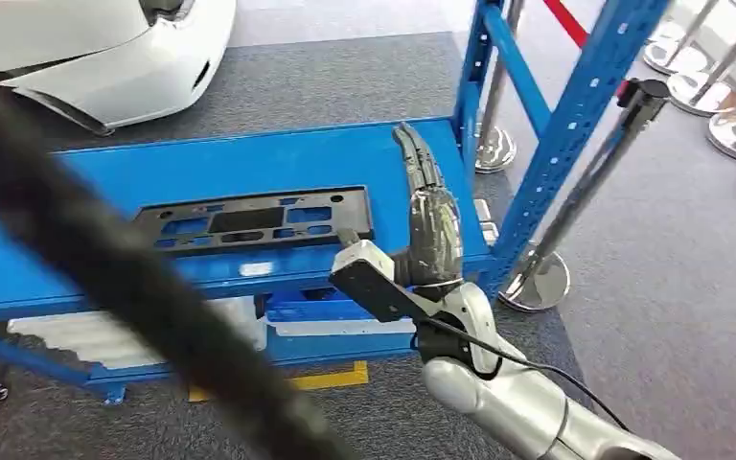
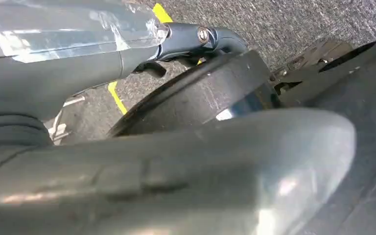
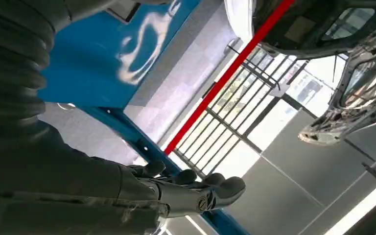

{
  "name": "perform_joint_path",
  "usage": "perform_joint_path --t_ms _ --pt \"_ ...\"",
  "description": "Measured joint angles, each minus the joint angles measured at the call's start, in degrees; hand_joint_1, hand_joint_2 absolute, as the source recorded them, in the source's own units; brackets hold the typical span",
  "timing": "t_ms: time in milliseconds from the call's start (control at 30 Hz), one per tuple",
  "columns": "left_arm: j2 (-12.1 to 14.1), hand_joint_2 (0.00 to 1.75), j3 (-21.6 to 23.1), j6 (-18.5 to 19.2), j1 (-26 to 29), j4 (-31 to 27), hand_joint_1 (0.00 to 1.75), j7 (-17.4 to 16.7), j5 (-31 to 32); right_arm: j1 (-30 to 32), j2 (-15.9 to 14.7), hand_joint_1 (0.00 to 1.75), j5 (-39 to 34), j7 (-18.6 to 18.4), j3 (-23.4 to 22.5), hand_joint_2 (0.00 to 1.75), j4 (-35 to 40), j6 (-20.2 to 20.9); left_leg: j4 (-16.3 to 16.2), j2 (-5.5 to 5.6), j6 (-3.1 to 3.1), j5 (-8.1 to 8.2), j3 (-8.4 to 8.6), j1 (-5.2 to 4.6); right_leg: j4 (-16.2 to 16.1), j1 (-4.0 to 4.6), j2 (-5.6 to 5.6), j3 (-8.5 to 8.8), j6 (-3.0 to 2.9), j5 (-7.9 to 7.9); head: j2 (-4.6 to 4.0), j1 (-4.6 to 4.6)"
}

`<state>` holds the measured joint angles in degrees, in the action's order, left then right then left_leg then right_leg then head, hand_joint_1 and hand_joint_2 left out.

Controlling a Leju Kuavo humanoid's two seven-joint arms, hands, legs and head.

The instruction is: Take the parts from the cabinet and place them on the table.

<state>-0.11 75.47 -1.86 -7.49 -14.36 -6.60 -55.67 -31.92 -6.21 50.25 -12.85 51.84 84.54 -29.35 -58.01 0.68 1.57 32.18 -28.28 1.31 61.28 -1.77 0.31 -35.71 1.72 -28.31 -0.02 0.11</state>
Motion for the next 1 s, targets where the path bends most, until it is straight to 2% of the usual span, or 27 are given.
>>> perform_joint_path --t_ms 67,100,133,200,233,267,333,367,400,433,467,533,567,600,633,667,733,767,800,833,900,933,967,1000 --pt "0.00 0.00 -0.02 0.02 -0.13 0.04 0.00 -0.09 0.00 0.01 0.09 0.00 -0.02 0.20 -0.02 1.75 0.04 0.00 0.00 -0.06 0.41 0.48 0.49 0.21 -0.18 -0.10 0.14 0.40 -0.65 -0.30 0.02 -0.22" --pt "0.00 0.00 -0.02 0.02 -0.08 0.04 0.00 -0.09 -0.02 -0.03 0.09 0.00 -0.02 0.26 -0.07 1.75 0.07 -0.02 -1.57 -0.11 0.53 1.16 0.23 0.23 -0.37 -0.11 0.10 0.89 -1.05 -0.50 0.02 -0.48" --pt "0.00 0.00 -0.02 0.04 -0.15 0.04 0.00 -0.07 -0.02 -0.11 0.09 0.00 -0.02 0.33 -0.07 1.75 0.07 0.00 -5.15 -0.11 0.49 2.73 -1.65 0.06 -0.45 -0.05 0.02 1.20 -1.43 -0.74 0.02 -0.89" --pt "-0.02 0.00 -0.07 0.07 -0.34 0.04 0.00 -0.04 -0.02 -0.05 0.09 0.00 -0.02 0.35 -0.07 1.75 0.07 0.00 -14.75 -0.11 0.44 6.25 -7.13 -0.30 -0.46 0.30 -0.11 1.57 -2.03 -1.13 0.02 -1.62" --pt "-0.02 0.00 -0.11 0.07 -0.41 0.04 0.00 0.11 0.00 0.01 0.09 0.00 -0.04 0.35 -0.04 1.75 0.07 0.00 -18.46 -0.11 0.27 6.53 -9.61 -0.36 -0.46 0.57 -0.09 1.84 -2.31 -1.34 0.00 -1.88" --pt "-0.02 0.00 -0.15 0.07 -0.43 0.04 0.00 0.11 -0.02 0.01 0.07 0.00 -0.07 0.35 -0.07 1.75 0.05 0.02 -19.30 -0.11 0.00 5.81 -10.62 -0.46 -0.46 0.75 0.00 2.16 -2.46 -1.55 0.02 -1.99" --pt "-0.04 0.00 -0.17 0.07 -0.45 0.04 0.00 0.11 -0.02 0.01 0.07 0.00 -0.09 0.35 -0.04 1.75 0.07 0.02 -16.03 -0.11 -0.66 2.19 -10.21 -0.72 -0.46 1.00 0.36 2.90 -2.52 -2.02 0.02 -2.23" --pt "-0.11 0.00 -0.17 0.07 -0.43 0.04 0.00 0.11 -0.02 -0.02 0.09 0.00 -0.11 0.35 -0.07 1.75 0.07 0.04 -9.54 -0.10 -1.36 -2.71 -8.31 -0.95 -0.47 1.14 0.60 3.72 -2.47 -2.52 0.02 -2.47" --pt "-0.11 0.00 -0.17 0.07 -0.40 0.04 0.00 0.09 -0.02 -0.02 0.09 0.00 -0.11 0.35 -0.07 1.75 0.07 0.09 -5.68 -0.07 -1.82 -5.07 -7.40 -1.16 -0.52 1.17 0.64 4.06 -2.40 -2.86 0.02 -2.56" --pt "-0.15 0.00 -0.20 0.04 -0.33 0.07 0.00 0.09 -0.02 -0.04 0.07 0.00 -0.13 0.33 -0.04 1.75 0.07 0.18 -5.76 0.04 -2.05 -4.33 -7.13 -1.28 -0.68 1.30 0.63 4.13 -2.24 -2.98 0.00 -2.38" --pt "-0.22 0.00 -0.20 0.04 -0.25 0.09 0.00 0.07 -0.02 -0.04 0.07 0.00 -0.24 0.26 -0.04 1.75 0.07 0.26 -4.02 -0.04 -2.26 -4.46 -6.71 -1.79 -0.67 1.29 0.96 3.88 -1.98 -2.97 0.02 -2.60" --pt "-0.31 0.00 -0.20 0.04 -0.21 0.07 0.00 0.09 -0.02 -0.03 0.04 0.00 -0.37 0.17 -0.07 1.75 0.07 0.26 -2.71 -0.09 -2.53 -3.44 -6.48 -1.87 -1.08 1.11 0.92 3.49 -1.44 -2.80 0.02 -2.47" --pt "-0.48 0.00 -0.22 0.04 -0.30 0.07 0.00 0.09 -0.02 -0.10 0.04 0.00 -0.39 0.15 -0.09 1.75 0.09 0.26 -1.96 -0.04 -2.62 -3.50 -6.18 -1.42 -1.24 1.40 0.85 3.66 -1.07 -2.94 0.02 -2.21" --pt "-0.53 0.00 -0.22 0.02 -0.24 0.07 0.00 0.09 -0.02 -0.07 0.04 0.00 -0.39 0.13 -0.11 1.75 0.11 0.26 -1.75 -0.15 -2.58 -3.54 -5.98 -1.33 -1.21 1.39 0.77 3.70 -0.93 -3.12 0.02 -2.21" --pt "-0.52 0.00 -0.22 0.00 -0.11 0.09 0.00 0.09 -0.02 -0.16 0.02 0.00 -0.44 0.11 -0.18 1.75 0.11 0.26 -0.85 -0.17 -2.89 -3.57 -4.97 -1.12 0.43 1.21 0.11 3.51 -0.41 -3.66 0.00 -1.73" --pt "-0.52 0.00 -0.22 0.00 -0.08 0.09 0.00 0.09 -0.04 -0.21 0.00 0.00 -0.44 0.11 -0.22 1.75 0.11 0.26 -0.73 -0.25 -3.11 -3.43 -4.67 -1.11 3.62 1.15 0.04 1.67 -0.29 -5.22 0.02 -1.35" --pt "-0.52 0.00 -0.22 0.00 -0.05 0.15 0.00 0.09 -0.04 0.02 -0.04 0.00 -0.46 0.09 -0.22 1.75 0.09 0.31 -0.77 -0.37 -3.48 -3.13 -4.43 -1.14 12.28 1.01 0.01 -3.76 -0.02 -8.03 0.02 -1.07" --pt "-0.55 0.00 -0.22 0.00 -0.01 0.15 0.00 0.09 -0.04 0.20 -0.17 0.00 -0.52 0.07 -0.22 1.75 0.09 0.33 -0.78 -0.37 -3.53 -2.87 -4.21 -1.16 15.11 1.01 0.01 -6.02 0.09 -8.00 0.02 -1.03" --pt "-0.55 0.00 -0.22 0.00 0.05 0.15 0.00 0.09 -0.04 0.23 -0.22 0.00 -0.55 0.04 -0.22 1.75 0.09 0.35 -0.78 -0.35 -3.56 -2.67 -3.95 -1.16 15.15 1.01 0.01 -6.67 0.11 -7.01 0.02 -0.94" --pt "-0.55 0.00 -0.22 0.00 0.10 0.17 0.00 0.09 -0.07 0.21 -0.26 0.00 -0.57 0.00 -0.22 1.75 0.09 0.37 -0.79 -0.27 -3.45 -2.25 -3.33 -1.17 12.21 1.01 0.00 -6.04 -0.09 -4.06 0.02 -0.89" --pt "-0.55 0.00 -0.22 0.00 0.20 0.17 0.00 0.09 -0.09 0.20 -0.28 0.00 -0.61 0.00 -0.22 1.75 0.09 0.39 -0.79 -0.21 -3.21 -1.50 -2.17 -1.19 4.39 1.07 -0.02 -3.05 -0.52 1.37 0.02 -0.81" --pt "-0.59 0.00 -0.22 0.00 0.29 0.19 0.00 0.09 -0.11 0.23 -0.33 0.00 -0.61 0.00 -0.24 1.75 0.07 0.42 -0.63 -0.20 -2.91 -0.91 -1.53 -1.12 0.49 1.38 -0.13 -1.23 -1.05 2.51 0.00 -0.96" --pt "-0.59 0.00 -0.22 0.00 0.26 0.20 0.00 0.09 -0.11 0.14 -0.37 0.00 -0.66 -0.02 -0.24 1.75 0.07 0.57 -0.84 -0.20 -2.48 -0.67 -1.55 -1.39 -0.28 1.90 -0.22 -1.08 -1.28 2.50 0.00 -1.22" --pt "-0.59 0.00 -0.22 -0.04 0.26 0.22 0.00 0.11 -0.13 -0.03 -0.37 0.00 -0.68 -0.09 -0.24 1.75 0.07 0.72 -0.67 -0.23 -2.26 -0.63 -1.64 -1.19 -1.26 1.93 -0.24 -0.54 -1.63 1.62 0.00 -1.24"
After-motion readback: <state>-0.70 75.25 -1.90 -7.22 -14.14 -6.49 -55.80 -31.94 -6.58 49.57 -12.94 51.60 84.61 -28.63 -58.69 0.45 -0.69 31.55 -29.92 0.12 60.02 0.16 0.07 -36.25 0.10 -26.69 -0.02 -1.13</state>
